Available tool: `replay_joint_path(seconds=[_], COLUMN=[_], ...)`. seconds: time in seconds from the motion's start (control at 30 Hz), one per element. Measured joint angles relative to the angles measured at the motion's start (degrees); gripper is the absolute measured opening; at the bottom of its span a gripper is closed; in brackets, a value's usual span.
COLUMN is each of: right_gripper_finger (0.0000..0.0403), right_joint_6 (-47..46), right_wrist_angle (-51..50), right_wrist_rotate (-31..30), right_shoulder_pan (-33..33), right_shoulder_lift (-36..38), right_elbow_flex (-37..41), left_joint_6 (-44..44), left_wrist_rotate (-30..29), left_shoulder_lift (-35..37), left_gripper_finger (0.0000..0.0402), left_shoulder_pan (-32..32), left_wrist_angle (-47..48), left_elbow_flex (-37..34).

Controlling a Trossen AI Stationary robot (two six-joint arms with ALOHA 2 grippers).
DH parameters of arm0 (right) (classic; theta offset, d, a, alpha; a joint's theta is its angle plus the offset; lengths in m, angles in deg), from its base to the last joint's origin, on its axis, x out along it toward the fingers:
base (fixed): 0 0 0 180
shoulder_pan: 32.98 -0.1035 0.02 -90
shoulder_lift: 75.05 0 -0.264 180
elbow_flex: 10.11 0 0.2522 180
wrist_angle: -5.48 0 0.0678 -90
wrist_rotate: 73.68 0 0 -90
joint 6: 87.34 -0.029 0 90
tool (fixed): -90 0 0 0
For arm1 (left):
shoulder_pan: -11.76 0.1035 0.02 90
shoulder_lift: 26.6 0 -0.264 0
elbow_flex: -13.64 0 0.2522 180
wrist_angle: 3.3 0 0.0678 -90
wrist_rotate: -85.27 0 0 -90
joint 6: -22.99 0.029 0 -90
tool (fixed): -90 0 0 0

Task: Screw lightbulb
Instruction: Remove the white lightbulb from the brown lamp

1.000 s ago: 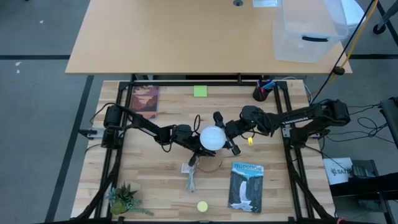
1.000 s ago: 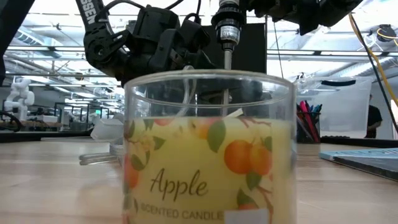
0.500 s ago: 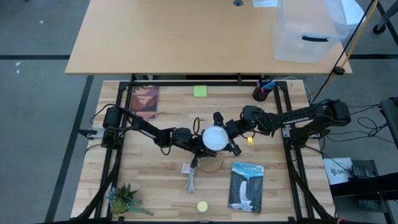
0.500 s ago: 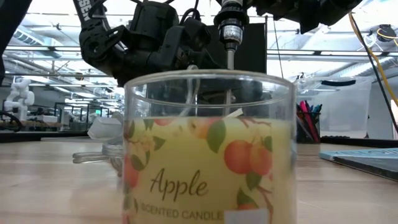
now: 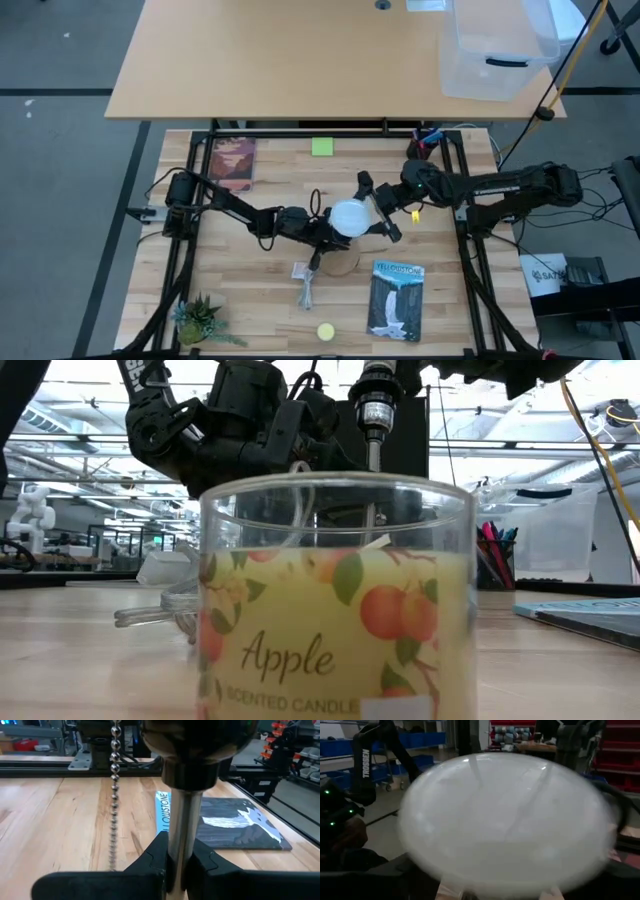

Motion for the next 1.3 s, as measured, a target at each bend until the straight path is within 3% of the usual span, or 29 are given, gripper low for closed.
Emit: replay_joint_path(seconds=[0.3, 0.47, 0.7, 0.97, 1.13, 1.3], right_gripper_finger=[0.0316, 0.0316, 0.0316, 0.0316, 0.0316, 0.0314], right_joint_6=[0.16, 4.75, 2.5, 0.68, 3.71, 5.23], right_wrist_angle=[-5.36, -8.49, -10.94, -2.58, 7.95, 10.53], right_wrist_rotate=[-1.0, -14.7, -16.98, -40.53, -47.48, -52.22], right_shoulder_pan=[-1.66, -2.27, -4.53, -9.68, -11.42, -11.6], right_shoulder_lift=[2.8, 3.75, 2.86, -3.77, -8.29, -8.71], right_elbow_flex=[-0.02, -0.04, -0.04, -0.02, -0.02, -0.02], left_joint_6=[1.03, 0.36, -0.82, -2.17, -2.28, -3.22], left_wrist_rotate=[-4.66, -10.6, -19.66, -28.49, -28.69, -28.65], left_shoulder_lift=[-0.02, -0.13, -0.13, -0.13, -0.13, -0.13], left_gripper_finger=[0.003, 0.003, 0.003, 0.003, 0.003, 0.003], left_shoulder_pan=[-0.48, -0.35, -0.31, -0.13, -0.02, -0.07], left_wrist_angle=[-0.13, -1.61, -2.21, -2.28, -2.19, -1.21], left_elbow_flex=[-0.09, -0.13, -0.11, -0.11, -0.12, -0.06])
